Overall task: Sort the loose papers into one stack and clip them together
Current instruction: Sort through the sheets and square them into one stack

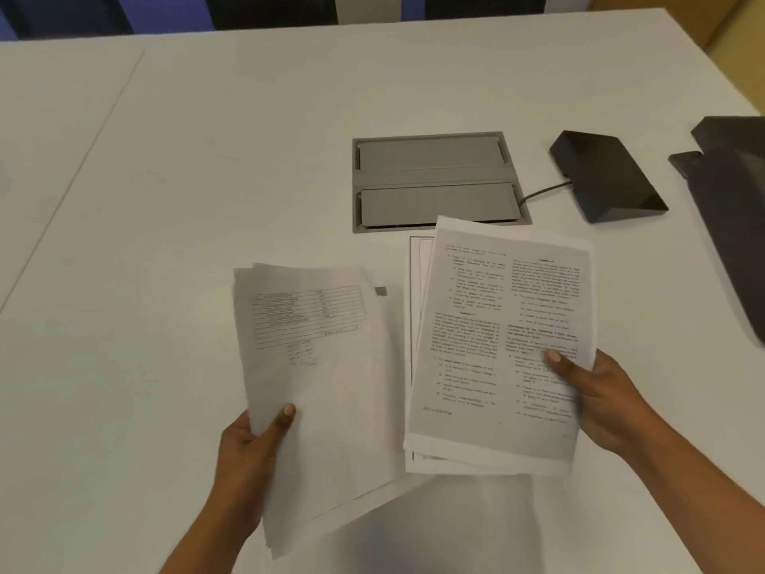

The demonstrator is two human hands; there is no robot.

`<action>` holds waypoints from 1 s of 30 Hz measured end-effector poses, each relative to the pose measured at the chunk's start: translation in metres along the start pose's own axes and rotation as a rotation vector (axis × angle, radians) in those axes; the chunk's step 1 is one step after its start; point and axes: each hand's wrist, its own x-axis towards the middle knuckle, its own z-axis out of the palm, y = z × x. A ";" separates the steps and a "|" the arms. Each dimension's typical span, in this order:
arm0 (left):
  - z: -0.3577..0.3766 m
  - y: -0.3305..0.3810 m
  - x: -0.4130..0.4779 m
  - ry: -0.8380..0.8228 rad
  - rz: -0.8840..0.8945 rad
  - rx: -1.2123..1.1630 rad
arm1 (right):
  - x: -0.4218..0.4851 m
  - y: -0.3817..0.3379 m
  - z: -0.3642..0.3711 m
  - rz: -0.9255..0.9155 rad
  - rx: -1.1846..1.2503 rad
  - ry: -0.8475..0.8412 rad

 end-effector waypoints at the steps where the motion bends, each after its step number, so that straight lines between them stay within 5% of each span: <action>1: 0.004 0.001 -0.001 -0.016 0.007 -0.001 | -0.001 -0.001 0.008 0.012 0.019 -0.032; 10: 0.045 0.017 -0.021 -0.238 0.002 -0.041 | 0.007 0.026 0.063 -0.024 -0.245 -0.188; 17: 0.068 0.021 -0.031 -0.207 -0.137 -0.178 | 0.001 0.032 0.073 0.064 -0.169 -0.202; 30: 0.102 0.086 0.000 -0.304 0.392 -0.074 | 0.013 -0.025 0.083 -0.291 -0.292 -0.126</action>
